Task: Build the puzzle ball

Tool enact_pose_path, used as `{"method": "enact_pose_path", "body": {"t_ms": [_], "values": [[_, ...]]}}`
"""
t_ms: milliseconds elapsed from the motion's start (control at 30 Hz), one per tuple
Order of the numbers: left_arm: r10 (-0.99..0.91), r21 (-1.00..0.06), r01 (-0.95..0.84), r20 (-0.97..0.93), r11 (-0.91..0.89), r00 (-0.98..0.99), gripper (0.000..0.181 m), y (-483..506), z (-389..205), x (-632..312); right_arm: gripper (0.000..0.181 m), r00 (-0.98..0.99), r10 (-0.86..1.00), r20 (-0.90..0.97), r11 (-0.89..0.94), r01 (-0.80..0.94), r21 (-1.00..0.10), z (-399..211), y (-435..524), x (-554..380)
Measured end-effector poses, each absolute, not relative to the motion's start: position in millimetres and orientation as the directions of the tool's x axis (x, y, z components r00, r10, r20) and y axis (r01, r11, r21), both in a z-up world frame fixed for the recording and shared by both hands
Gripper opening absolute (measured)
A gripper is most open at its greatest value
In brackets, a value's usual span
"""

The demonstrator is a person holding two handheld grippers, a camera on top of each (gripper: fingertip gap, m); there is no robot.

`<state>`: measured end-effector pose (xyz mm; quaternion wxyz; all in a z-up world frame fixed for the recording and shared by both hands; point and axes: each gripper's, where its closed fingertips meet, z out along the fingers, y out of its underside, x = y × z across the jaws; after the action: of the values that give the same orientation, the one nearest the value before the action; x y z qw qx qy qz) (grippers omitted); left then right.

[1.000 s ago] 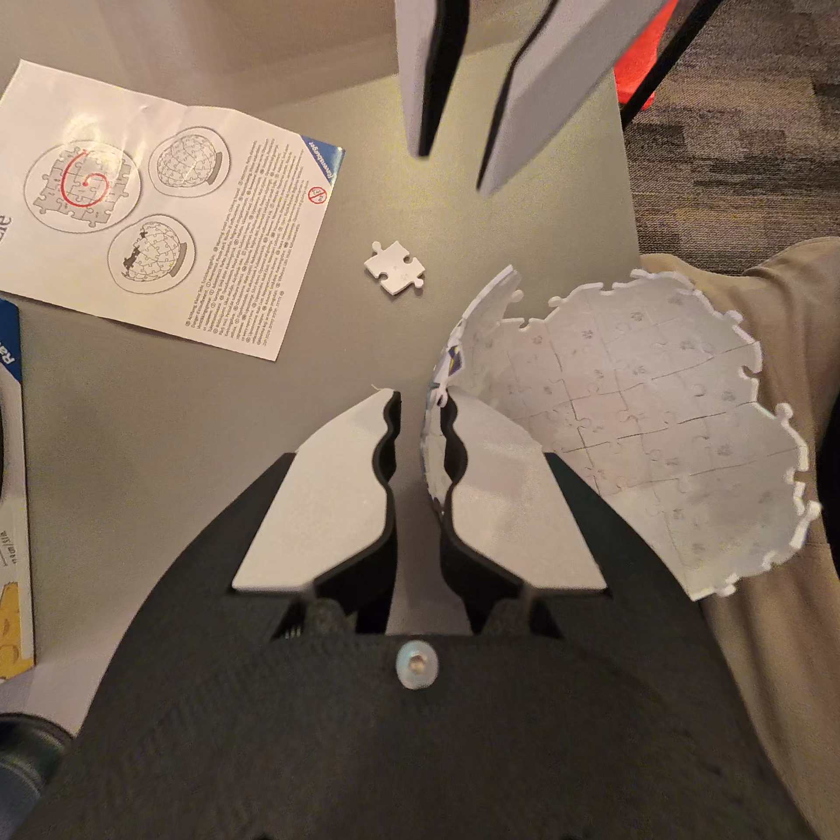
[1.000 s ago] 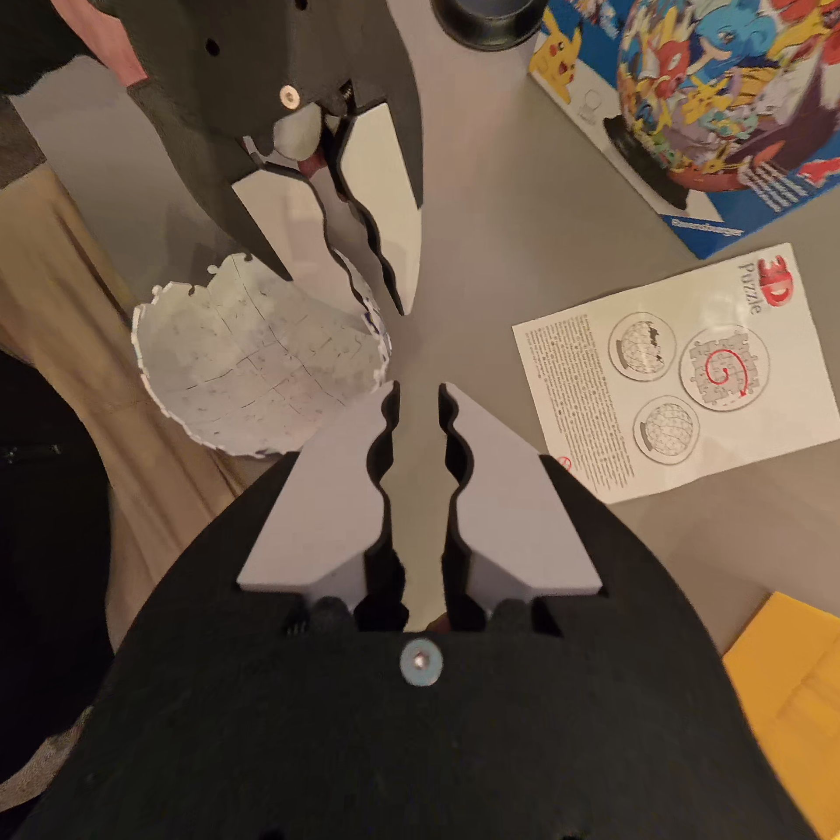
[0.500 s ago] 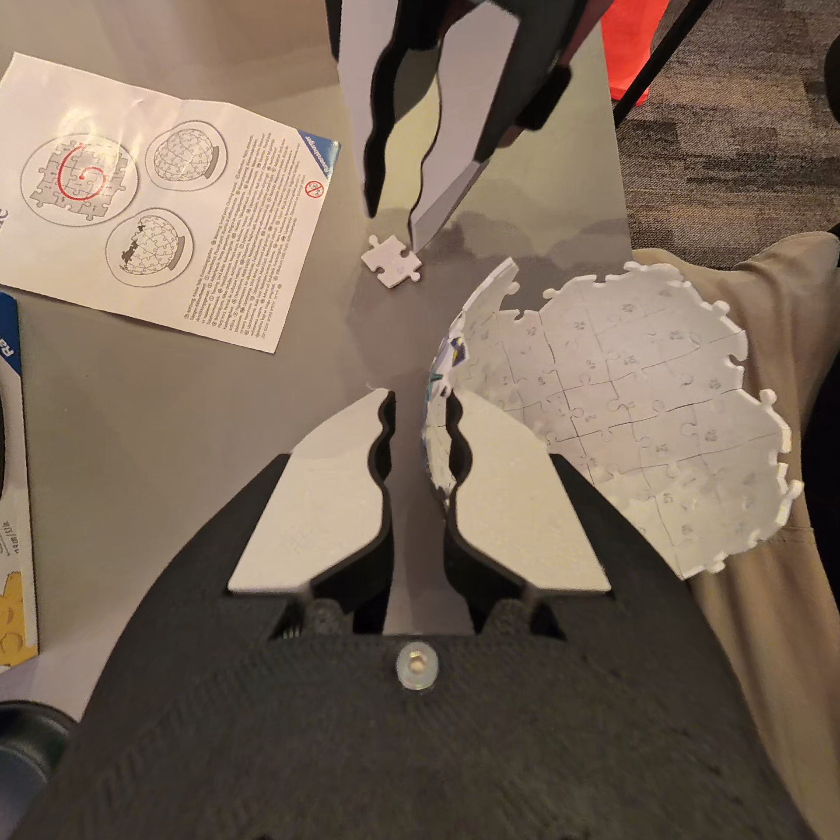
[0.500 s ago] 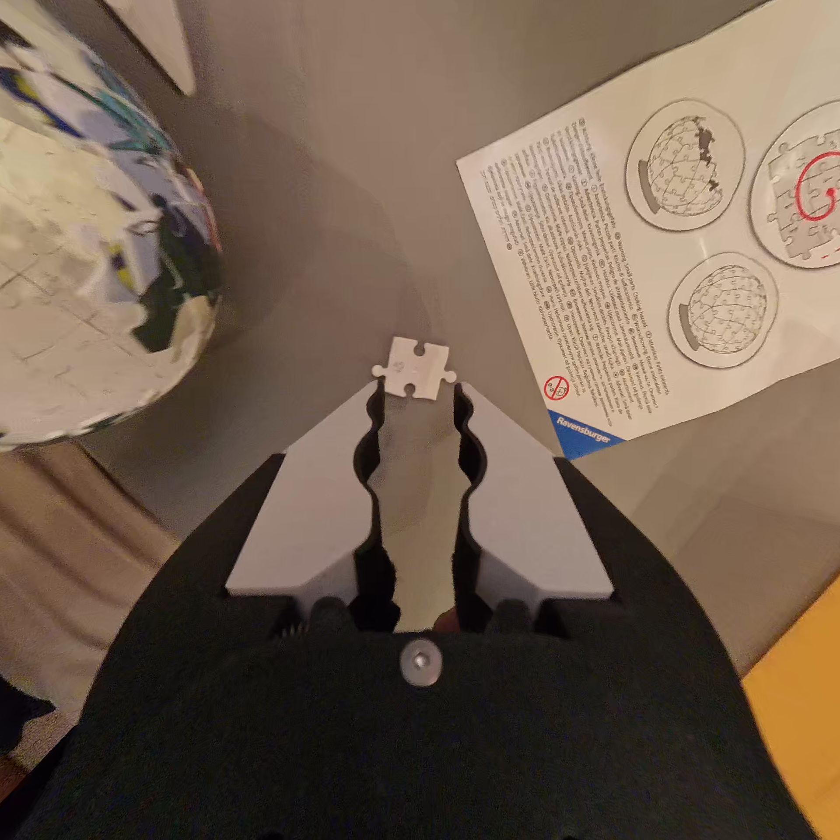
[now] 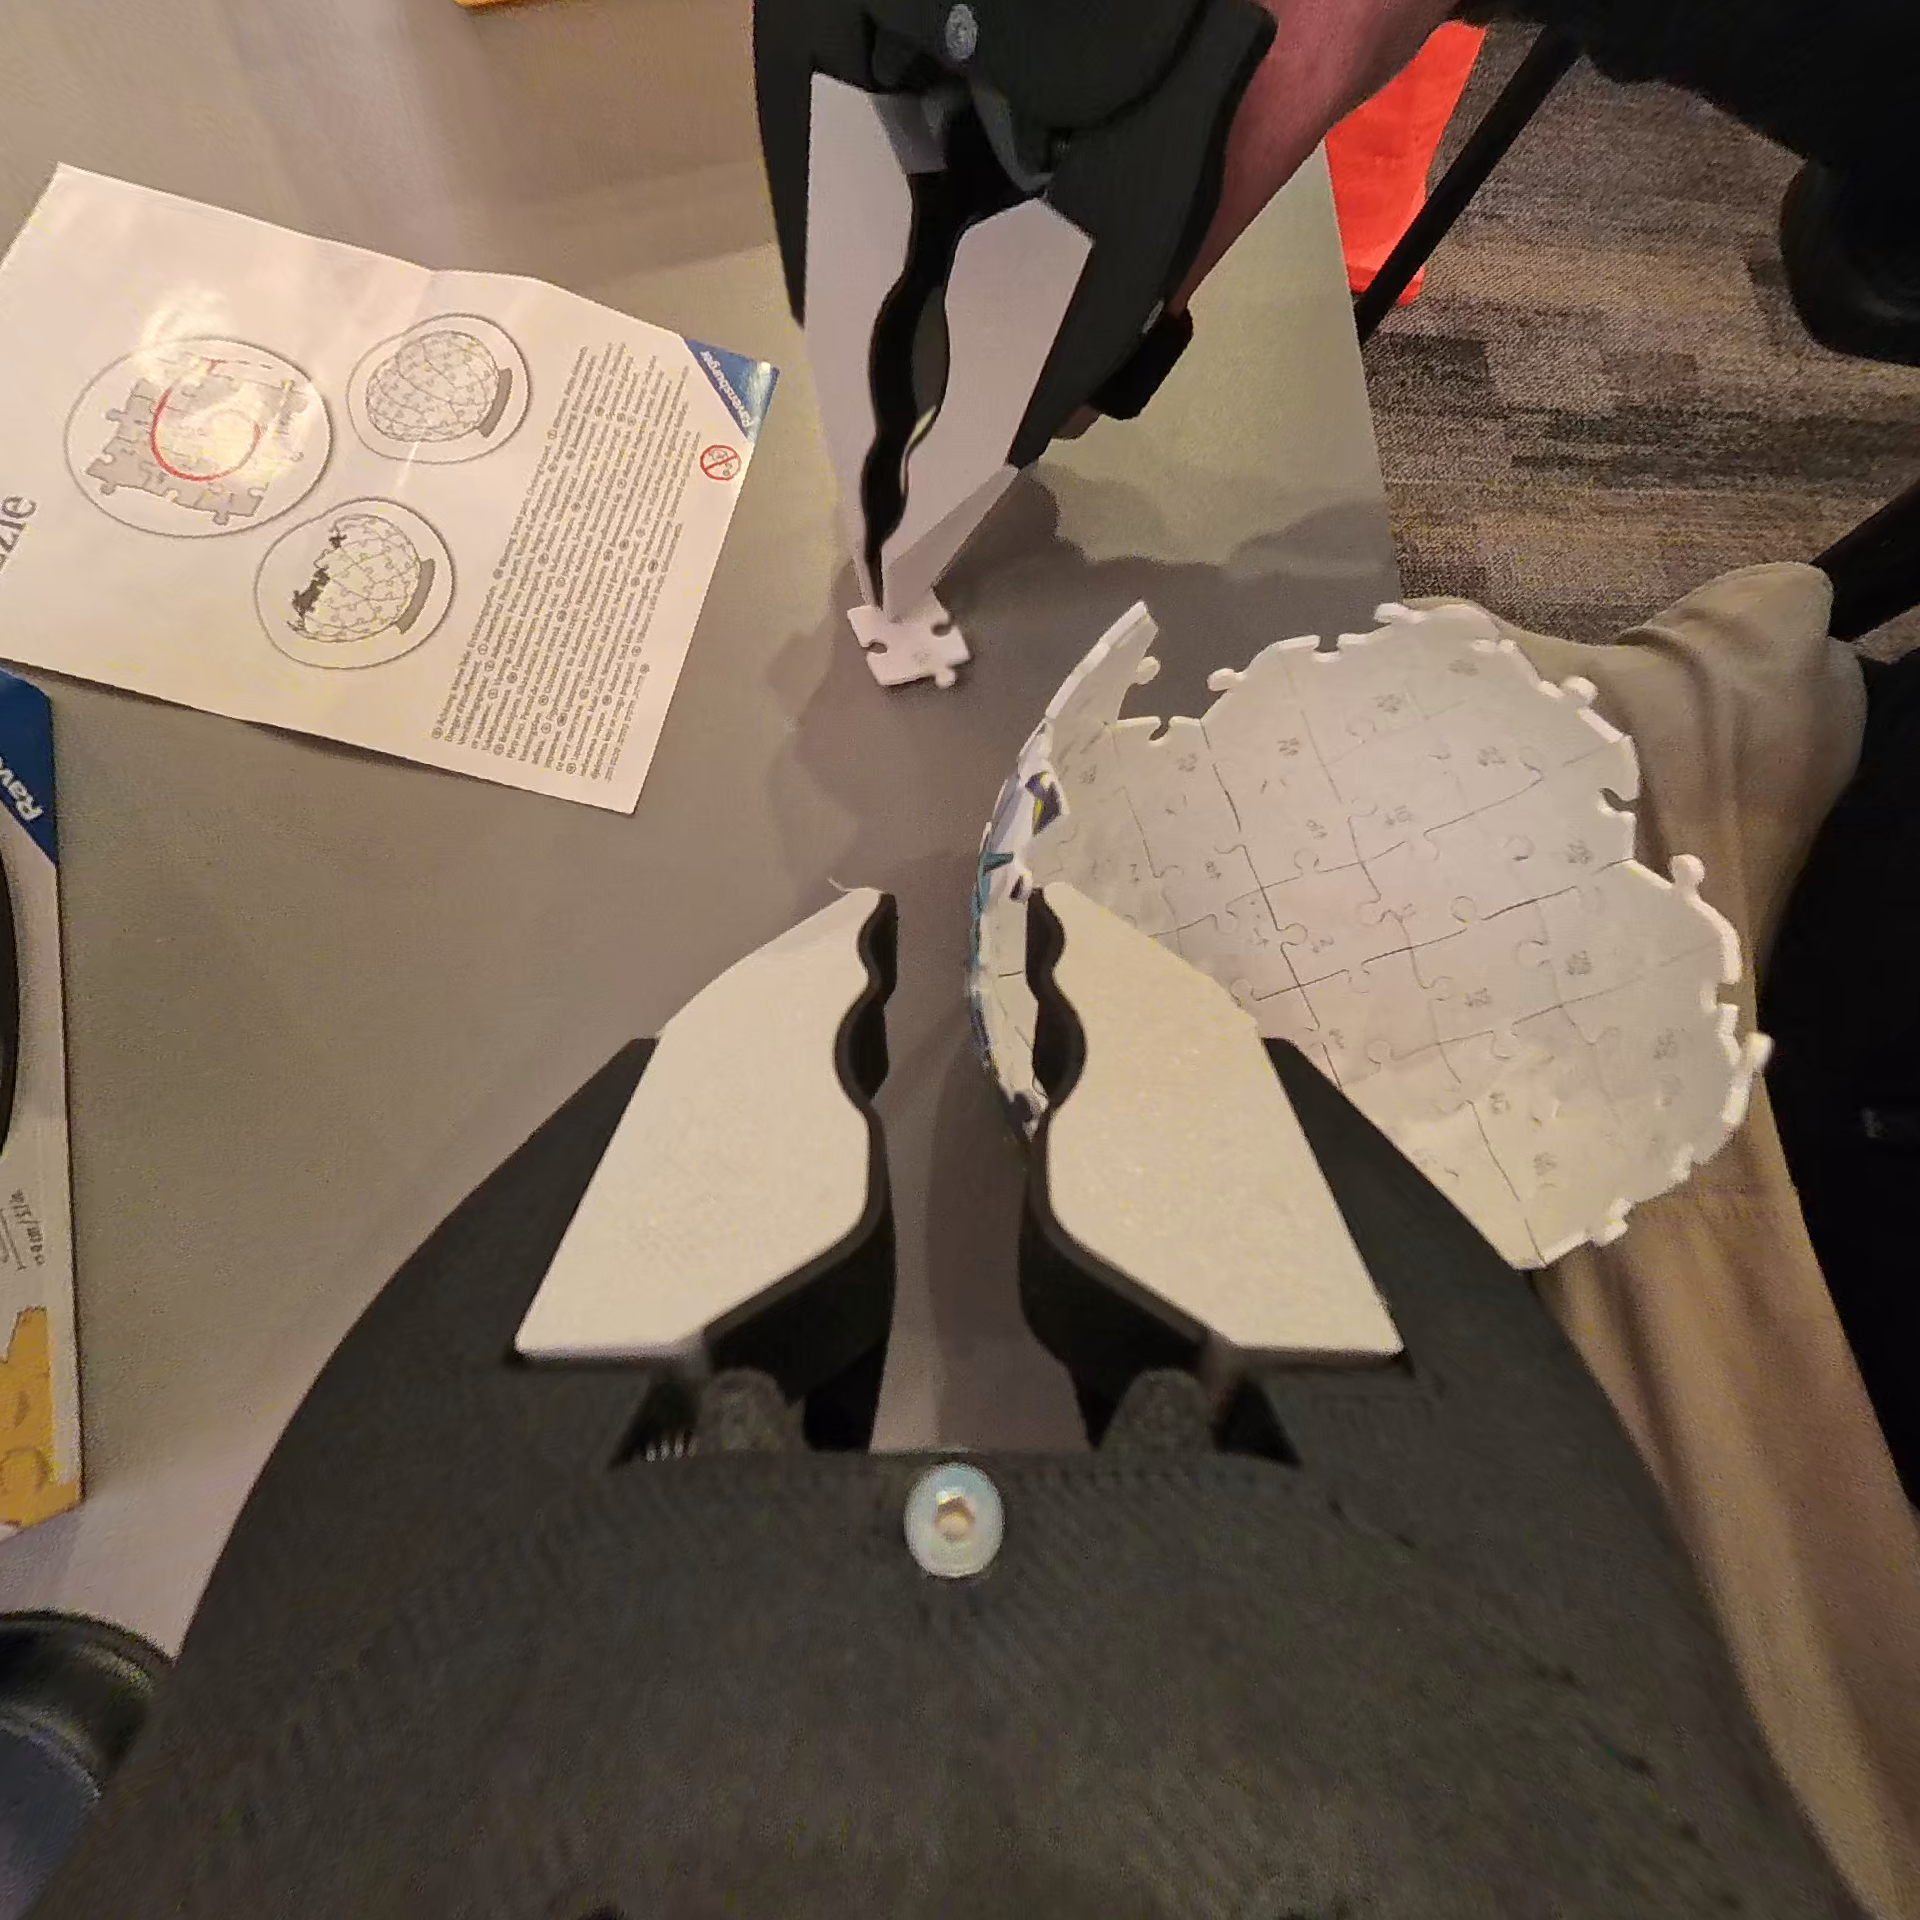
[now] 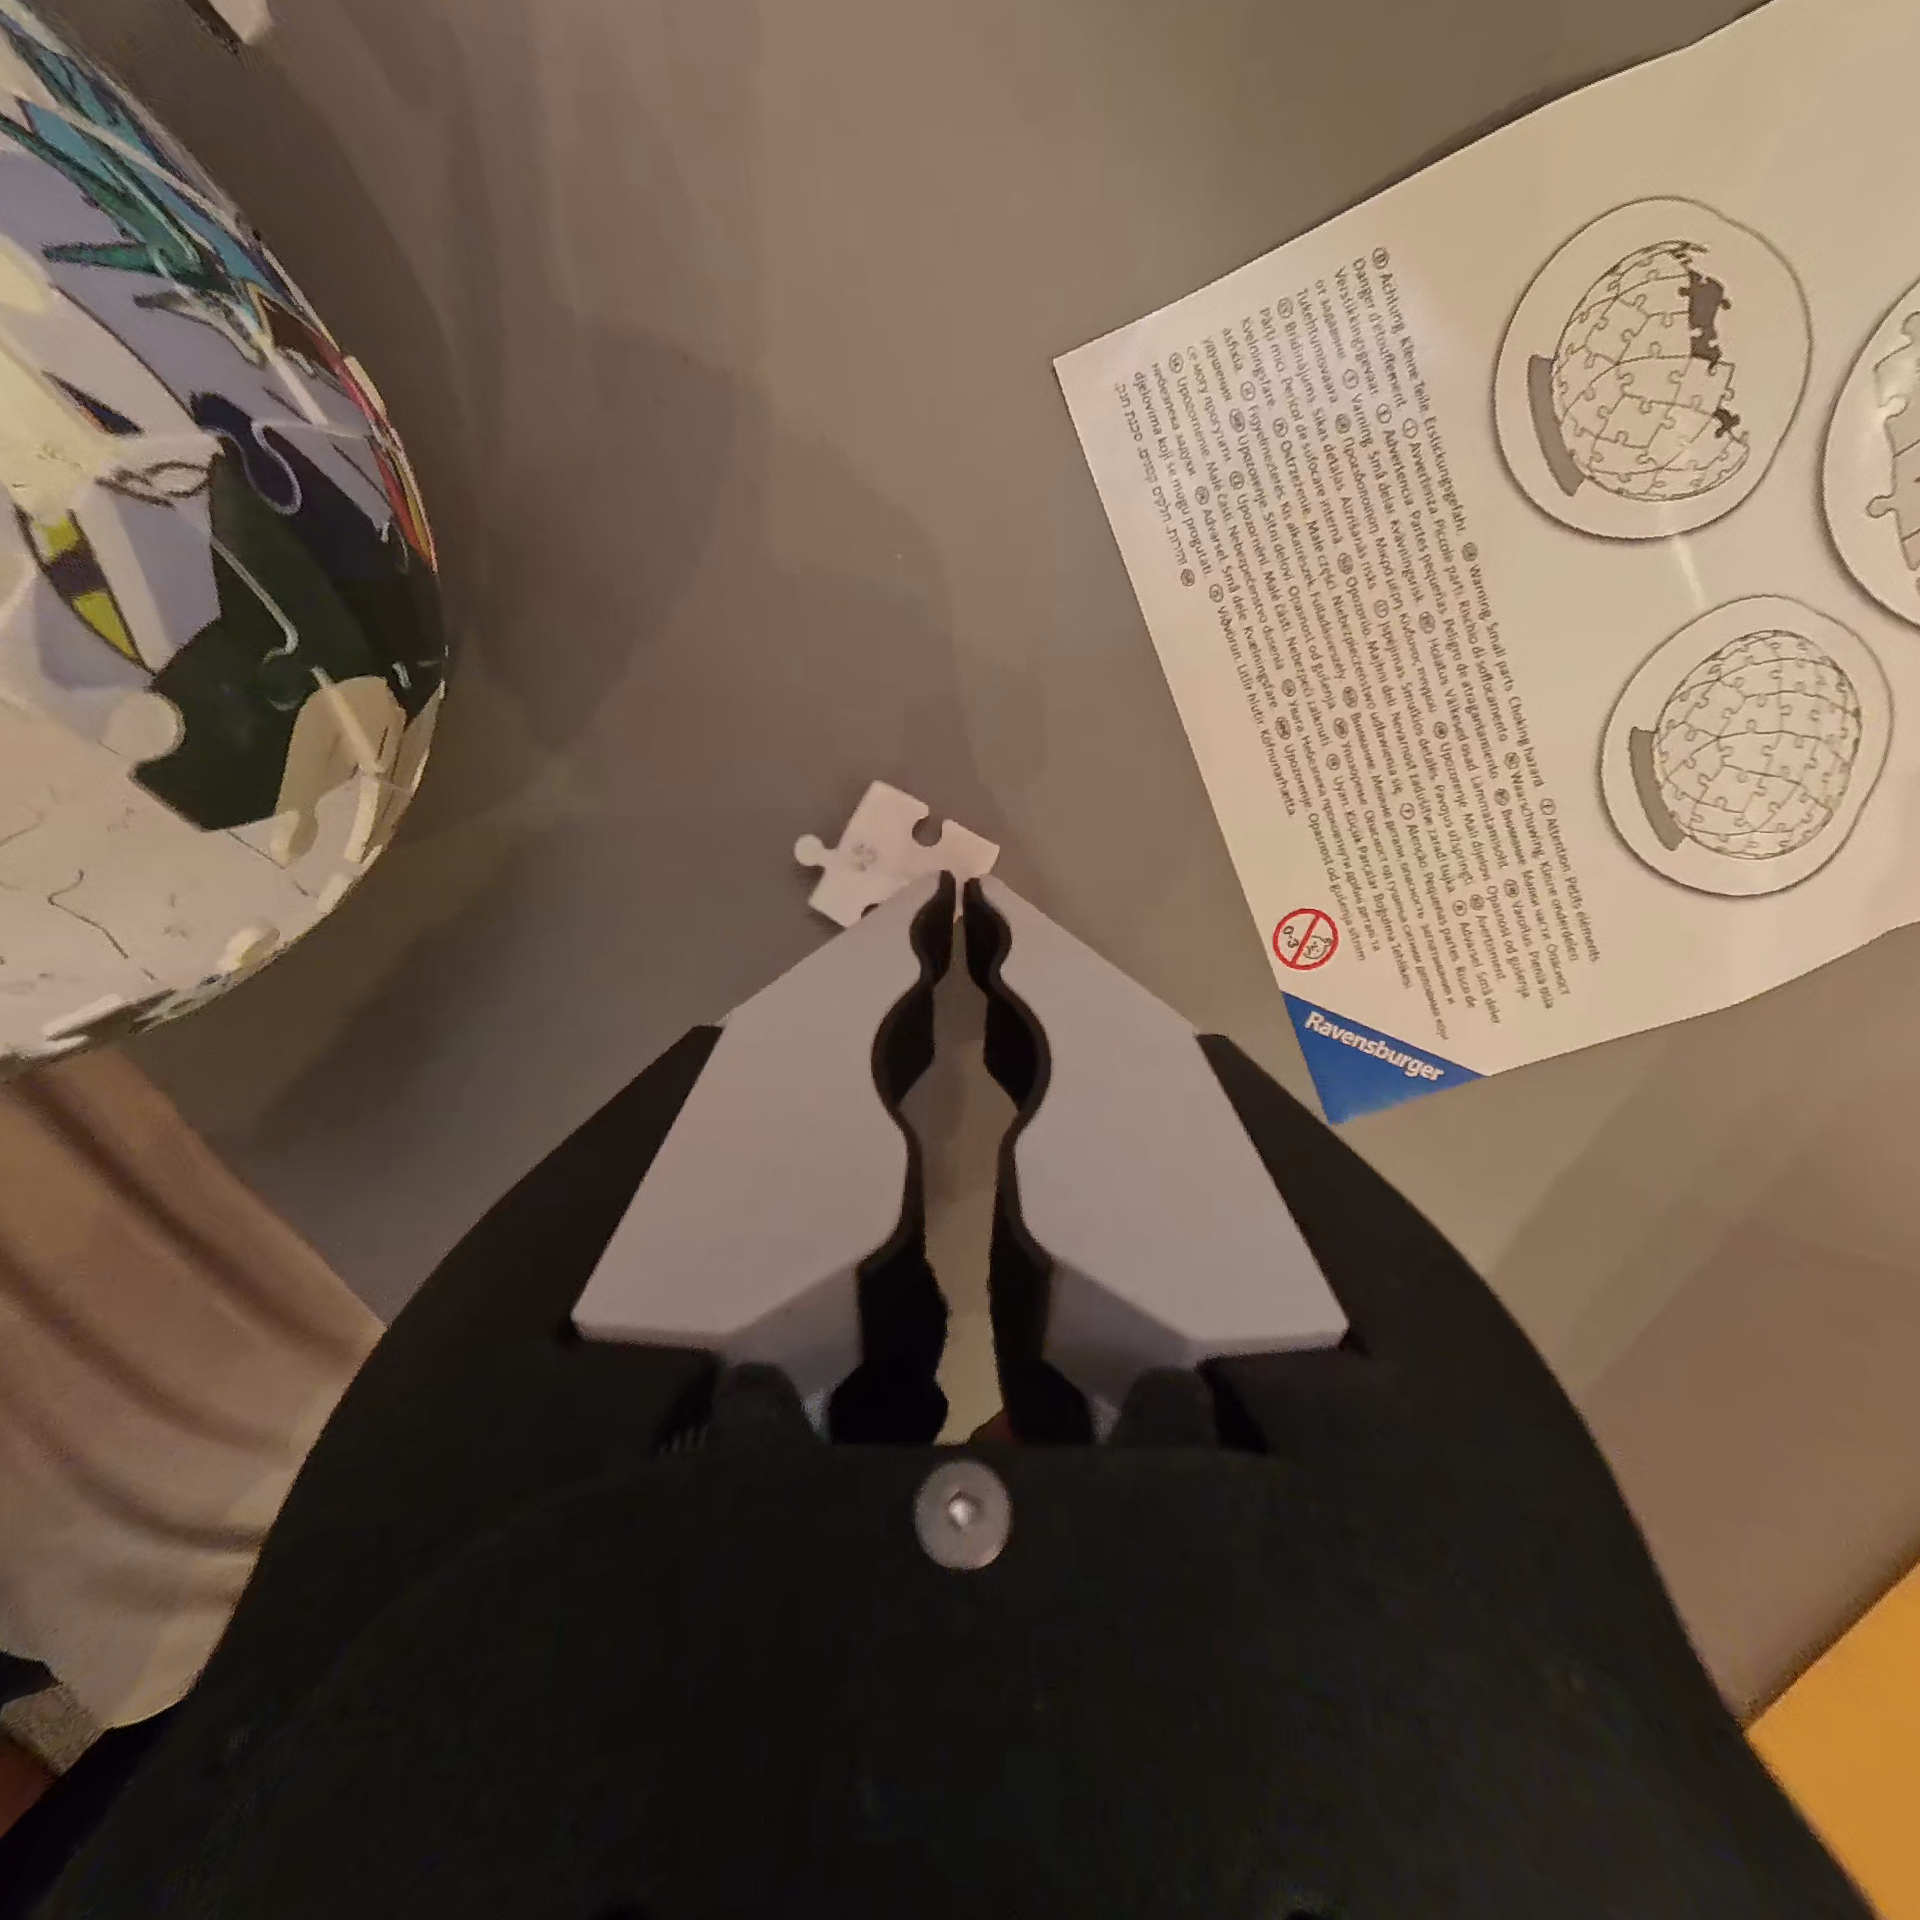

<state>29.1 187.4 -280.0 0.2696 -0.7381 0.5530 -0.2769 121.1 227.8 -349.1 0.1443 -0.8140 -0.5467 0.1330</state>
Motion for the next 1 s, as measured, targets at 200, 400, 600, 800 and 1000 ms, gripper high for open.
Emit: {"method": "enact_pose_path", "body": {"t_ms": [200,400,600,800,1000], "values": [[-0.966,-0.724,-0.646,0.111,-0.241,0.235,0.024,189,-270,26,0.000,0.368,0.927,-0.073,-0.368,0.854,-0.367,-349,220,127],[-0.965,-0.739,-0.630,0.106,-0.237,0.238,0.024,190,-263,23,0.015,0.333,0.942,-0.030,-0.316,0.858,-0.405,-337,220,129],[-0.967,-0.742,-0.630,0.099,-0.229,0.234,0.023,189,-259,24,0.018,0.290,0.957,-0.022,-0.278,0.889,-0.363,-349,215,130],[-0.968,-0.747,-0.626,0.095,-0.225,0.234,0.023,189,-255,24,0.013,0.305,0.950,-0.071,-0.311,0.888,-0.340,-349,200,134],[-0.966,-0.757,-0.613,0.096,-0.226,0.238,0.023,190,-251,23,0.020,0.297,0.954,-0.043,-0.292,0.884,-0.364,-338,199,138]]}}
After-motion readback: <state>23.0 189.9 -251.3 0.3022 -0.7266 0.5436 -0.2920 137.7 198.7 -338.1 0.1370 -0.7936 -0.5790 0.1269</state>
